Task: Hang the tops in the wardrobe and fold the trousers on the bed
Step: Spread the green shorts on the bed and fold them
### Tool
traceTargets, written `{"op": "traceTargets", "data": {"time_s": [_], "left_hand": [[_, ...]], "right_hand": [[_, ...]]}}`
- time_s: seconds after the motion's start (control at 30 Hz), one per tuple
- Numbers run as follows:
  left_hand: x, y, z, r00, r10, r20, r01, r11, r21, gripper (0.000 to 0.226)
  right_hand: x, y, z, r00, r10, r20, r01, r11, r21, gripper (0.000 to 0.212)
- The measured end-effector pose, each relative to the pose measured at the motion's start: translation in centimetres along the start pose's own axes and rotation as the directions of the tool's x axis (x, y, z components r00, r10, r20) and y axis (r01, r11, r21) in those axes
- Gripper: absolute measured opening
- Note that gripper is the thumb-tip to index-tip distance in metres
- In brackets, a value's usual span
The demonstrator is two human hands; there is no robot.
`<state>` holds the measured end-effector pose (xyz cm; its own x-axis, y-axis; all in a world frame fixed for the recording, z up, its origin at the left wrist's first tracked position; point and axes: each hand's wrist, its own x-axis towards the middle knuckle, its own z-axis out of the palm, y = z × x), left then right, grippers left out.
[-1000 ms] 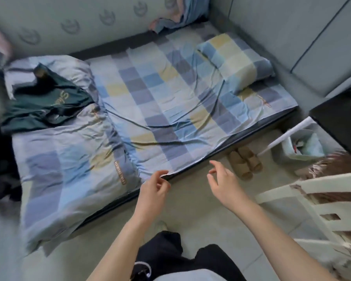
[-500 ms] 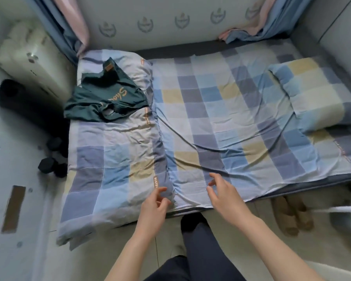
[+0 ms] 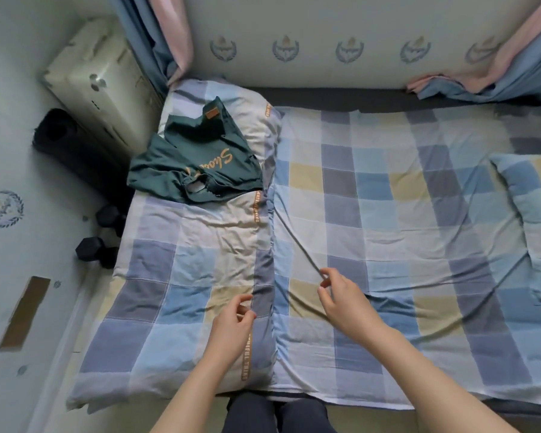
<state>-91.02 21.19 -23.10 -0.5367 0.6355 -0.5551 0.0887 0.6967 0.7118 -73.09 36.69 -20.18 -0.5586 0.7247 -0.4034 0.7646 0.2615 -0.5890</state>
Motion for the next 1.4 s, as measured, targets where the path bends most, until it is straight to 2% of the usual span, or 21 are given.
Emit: {"op": "traceTargets", "data": {"time_s": [0.13, 0.33, 0.43, 0.53, 0.6, 0.67, 0.73, 0.77, 0.8, 0.83, 0.87, 0.93, 1.03, 1.13, 1.2, 1.27, 1.3, 1.4], "left_hand": [[6.7, 0.1, -1.9, 1.0, 0.007, -0.015, -0.006, 0.998, 0.058, 0.024], [21.8, -1.8, -5.7, 0.999, 0.017, -0.042, -0.007, 0.974, 0.228, 0.028], [31.9, -4.3, -7.1, 0.998, 0.03, -0.063, -0.002, 0.914, 0.405, 0.035], [40.4, -6.2, -8.3, 0.992, 0.085, -0.088, -0.006, 0.753, 0.658, 0.043], [46.5, -7.7, -9.2, 0.985, 0.142, -0.097, 0.002, 0.553, 0.833, 0.048], [51.8, -8.7, -10.3, 0.975, 0.199, -0.103, 0.024, 0.365, 0.931, 0.053], [54.8, -8.2, -11.8, 0.948, 0.278, -0.153, 0.074, 0.277, 0.958, 0.058], [56.4, -8.4, -12.4, 0.935, 0.301, -0.19, 0.112, 0.258, 0.96, 0.059], [57.7, -8.5, -13.0, 0.93, 0.303, -0.208, 0.131, 0.254, 0.958, 0.059], [58.9, -8.9, -13.5, 0.934, 0.285, -0.217, 0.151, 0.235, 0.96, 0.057], [60.0, -9.4, -14.1, 0.939, 0.261, -0.223, 0.168, 0.217, 0.962, 0.055], [61.6, -10.3, -15.3, 0.953, 0.206, -0.22, 0.182, 0.192, 0.965, 0.049], [62.8, -12.0, -17.1, 0.956, 0.234, -0.177, 0.13, 0.201, 0.971, 0.04], [62.1, -13.9, -16.5, 0.927, 0.375, -0.017, -0.049, 0.167, 0.985, 0.03], [60.6, -15.8, -15.1, 0.857, 0.51, 0.075, -0.2, 0.195, 0.96, 0.02], [58.0, -17.9, -13.4, 0.777, 0.621, 0.097, -0.324, 0.263, 0.909, 0.005], [56.7, -18.8, -12.4, 0.743, 0.662, 0.095, -0.361, 0.277, 0.89, 0.007], [53.9, -20.7, -10.8, 0.735, 0.676, 0.042, -0.362, 0.339, 0.869, 0.017]], "right_hand": [[6.8, -1.2, 1.0, 1.0, 0.007, 0.029, -0.007, 1.0, -0.001, 0.041], [22.1, -2.6, 5.3, 1.0, -0.001, 0.028, 0.002, 0.999, -0.036, 0.04], [31.9, -2.5, 8.9, 0.999, -0.009, 0.031, 0.012, 0.995, -0.099, 0.037], [40.4, -2.0, 12.3, 0.998, -0.042, 0.055, 0.051, 0.982, -0.181, 0.03], [46.3, -1.3, 15.5, 0.994, -0.086, 0.06, 0.099, 0.963, -0.251, 0.031], [51.5, -0.6, 18.4, 0.992, -0.109, 0.058, 0.121, 0.95, -0.287, 0.038], [54.9, -0.9, 19.5, 0.997, -0.068, 0.038, 0.072, 0.988, -0.134, 0.039], [56.4, -1.1, 20.4, 1.0, -0.001, 0.02, 0.0, 0.998, 0.07, 0.031], [57.8, -1.6, 21.1, 0.995, 0.1, 0.026, -0.102, 0.936, 0.337, 0.023], [59.0, -2.2, 21.9, 0.977, 0.21, 0.046, -0.197, 0.79, 0.581, 0.02], [60.2, -2.7, 22.6, 0.945, 0.32, 0.063, -0.26, 0.621, 0.739, 0.02], [61.9, -3.1, 23.3, 0.878, 0.467, 0.102, -0.319, 0.415, 0.852, 0.02], [63.9, -3.2, 24.1, 0.839, 0.517, 0.171, -0.336, 0.245, 0.91, 0.037], [64.8, -2.6, 25.1, 0.831, 0.518, 0.202, -0.324, 0.156, 0.933, 0.05], [65.1, -2.4, 25.6, 0.838, 0.507, 0.202, -0.309, 0.136, 0.941, 0.047], [65.5, -2.0, 25.7, 0.83, 0.51, 0.228, -0.322, 0.103, 0.941, 0.043], [65.7, -1.8, 25.6, 0.816, 0.519, 0.253, -0.344, 0.084, 0.935, 0.039], [65.9, -0.9, 25.4, 0.781, 0.553, 0.29, -0.39, 0.068, 0.918, 0.022]]}}
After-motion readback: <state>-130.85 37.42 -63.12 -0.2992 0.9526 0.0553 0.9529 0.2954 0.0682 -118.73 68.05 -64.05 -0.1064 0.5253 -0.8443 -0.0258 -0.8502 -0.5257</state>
